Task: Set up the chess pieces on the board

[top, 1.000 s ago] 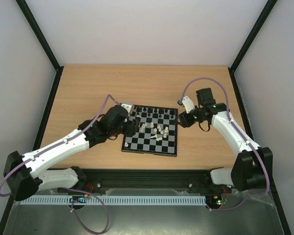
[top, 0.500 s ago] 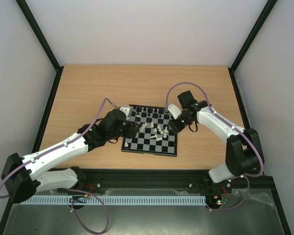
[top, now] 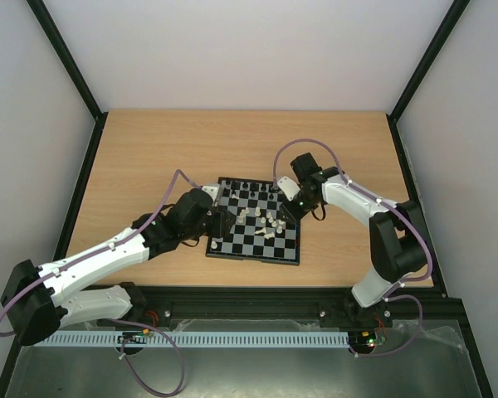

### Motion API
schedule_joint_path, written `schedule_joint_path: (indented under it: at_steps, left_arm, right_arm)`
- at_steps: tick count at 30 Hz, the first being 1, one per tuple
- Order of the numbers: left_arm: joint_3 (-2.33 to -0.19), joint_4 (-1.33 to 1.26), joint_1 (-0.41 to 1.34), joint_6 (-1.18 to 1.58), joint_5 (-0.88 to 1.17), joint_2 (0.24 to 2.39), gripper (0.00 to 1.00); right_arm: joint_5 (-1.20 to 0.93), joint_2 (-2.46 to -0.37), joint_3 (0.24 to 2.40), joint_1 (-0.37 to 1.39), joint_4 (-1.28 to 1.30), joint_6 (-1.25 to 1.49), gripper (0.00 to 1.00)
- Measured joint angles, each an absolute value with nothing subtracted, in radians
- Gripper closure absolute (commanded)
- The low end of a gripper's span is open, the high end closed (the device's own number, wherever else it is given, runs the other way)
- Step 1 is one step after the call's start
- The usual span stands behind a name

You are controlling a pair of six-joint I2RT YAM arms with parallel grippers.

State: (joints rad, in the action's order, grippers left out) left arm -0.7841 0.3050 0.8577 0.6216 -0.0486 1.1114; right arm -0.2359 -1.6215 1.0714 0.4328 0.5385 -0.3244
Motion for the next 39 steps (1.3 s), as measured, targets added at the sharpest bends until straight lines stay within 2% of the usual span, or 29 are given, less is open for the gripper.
schedule_joint_path:
  at_steps: [7, 18, 23, 32, 39]
  left_arm:
    - [-0.784, 0.305, 0.858, 0.632, -0.049, 1.111, 0.4]
    - [-0.761, 0.298, 0.858, 0.644, -0.044, 1.111, 0.4]
    - [-0.758, 0.297, 0.858, 0.645, -0.042, 1.111, 0.4]
    - [-0.758, 0.298, 0.858, 0.644, -0.047, 1.111, 0.39]
    - [-0.758, 0.313, 0.858, 0.661, -0.101, 1.111, 0.37]
  right_arm:
    - [-0.243, -1.647, 1.073, 0.445, 0.527, -0.307, 0.69]
    - [-0.225, -1.675, 1.081, 0.445, 0.496, -0.265, 0.87]
    - [-0.213, -1.683, 1.096, 0.446, 0.491, -0.255, 0.91]
    - [-0.177, -1.628, 1.117, 0.445, 0.499, -0.256, 0.93]
    - [-0.286, -1.523, 1.129, 0.459, 0.546, -0.287, 0.93]
